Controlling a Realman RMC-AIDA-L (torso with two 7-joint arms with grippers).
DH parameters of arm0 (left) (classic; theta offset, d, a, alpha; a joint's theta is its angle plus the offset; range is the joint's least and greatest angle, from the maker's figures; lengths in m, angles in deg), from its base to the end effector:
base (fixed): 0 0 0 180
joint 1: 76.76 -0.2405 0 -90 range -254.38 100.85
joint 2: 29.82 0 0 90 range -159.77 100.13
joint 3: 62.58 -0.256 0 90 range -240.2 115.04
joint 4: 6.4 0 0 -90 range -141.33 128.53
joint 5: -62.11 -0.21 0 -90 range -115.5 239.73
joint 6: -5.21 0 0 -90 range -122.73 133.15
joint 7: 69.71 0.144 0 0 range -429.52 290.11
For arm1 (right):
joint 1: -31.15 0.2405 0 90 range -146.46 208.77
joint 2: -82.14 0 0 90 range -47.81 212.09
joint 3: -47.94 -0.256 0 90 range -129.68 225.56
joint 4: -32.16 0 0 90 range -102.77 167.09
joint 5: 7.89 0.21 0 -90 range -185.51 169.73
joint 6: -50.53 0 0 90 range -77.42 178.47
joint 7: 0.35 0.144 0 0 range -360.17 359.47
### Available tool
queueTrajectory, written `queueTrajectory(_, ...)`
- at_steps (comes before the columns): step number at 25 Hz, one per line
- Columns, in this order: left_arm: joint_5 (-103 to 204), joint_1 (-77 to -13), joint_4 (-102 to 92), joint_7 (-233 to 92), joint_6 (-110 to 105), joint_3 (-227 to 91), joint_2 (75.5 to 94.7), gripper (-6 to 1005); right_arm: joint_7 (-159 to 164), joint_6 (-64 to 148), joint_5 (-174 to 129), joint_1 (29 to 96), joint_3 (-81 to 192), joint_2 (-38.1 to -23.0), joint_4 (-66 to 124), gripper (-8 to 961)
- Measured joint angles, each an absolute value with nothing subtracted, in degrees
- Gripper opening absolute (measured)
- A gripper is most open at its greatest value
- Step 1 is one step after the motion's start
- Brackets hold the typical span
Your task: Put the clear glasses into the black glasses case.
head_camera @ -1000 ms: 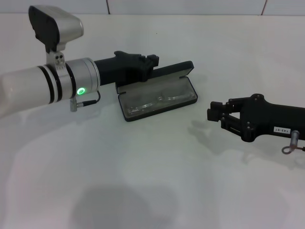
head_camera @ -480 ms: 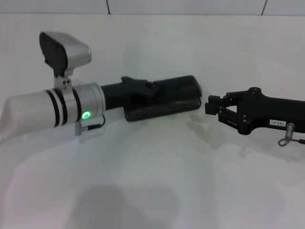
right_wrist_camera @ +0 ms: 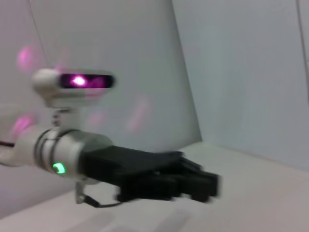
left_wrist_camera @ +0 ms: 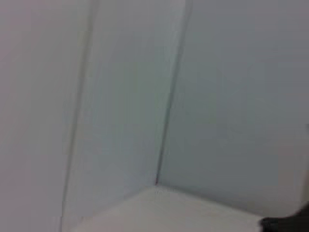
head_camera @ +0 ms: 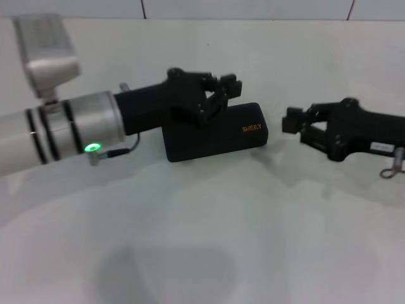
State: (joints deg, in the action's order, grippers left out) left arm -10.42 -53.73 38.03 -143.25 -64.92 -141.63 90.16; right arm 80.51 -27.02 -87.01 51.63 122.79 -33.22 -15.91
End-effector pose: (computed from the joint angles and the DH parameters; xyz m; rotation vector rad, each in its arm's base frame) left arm -0.1985 0.3354 -0.0409 -2.5941 -0.4483 -0.9656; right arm 0.2244 0.3254 -0.0036 -2.6731 0.4916 0.8845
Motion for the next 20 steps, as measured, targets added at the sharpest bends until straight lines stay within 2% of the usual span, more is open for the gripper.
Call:
queueTrajectory(4,-10.8,-59.1,45.6,-139.0,-71.0,-141.7,89.83,164,77.0,-32.3,-87.1,51.8,120.1,-32.43,-15.3,179)
queueTrajectory(10,-11.1,-61.9,48.0,-141.6,-83.4,-138.4,89.36,293,75.7,-37.3,-87.6,52.2,119.5,-31.27,-15.3,330)
queueTrajectory(13,-12.8,-62.9,48.0,-141.3,-84.2,-136.4,88.77,413,76.3,-39.2,-89.9,53.2,119.6,-31.55,-15.9,387)
queueTrajectory(18,-20.0,-63.0,47.0,-142.5,-85.1,-131.6,87.2,595,75.7,-38.4,-95.1,55.0,119.9,-33.32,-16.1,482)
queueTrajectory(20,-22.4,-63.1,46.8,-142.6,-85.8,-130.9,87.02,662,73.7,-37.5,-95.5,55.1,120.5,-33.55,-16.1,520)
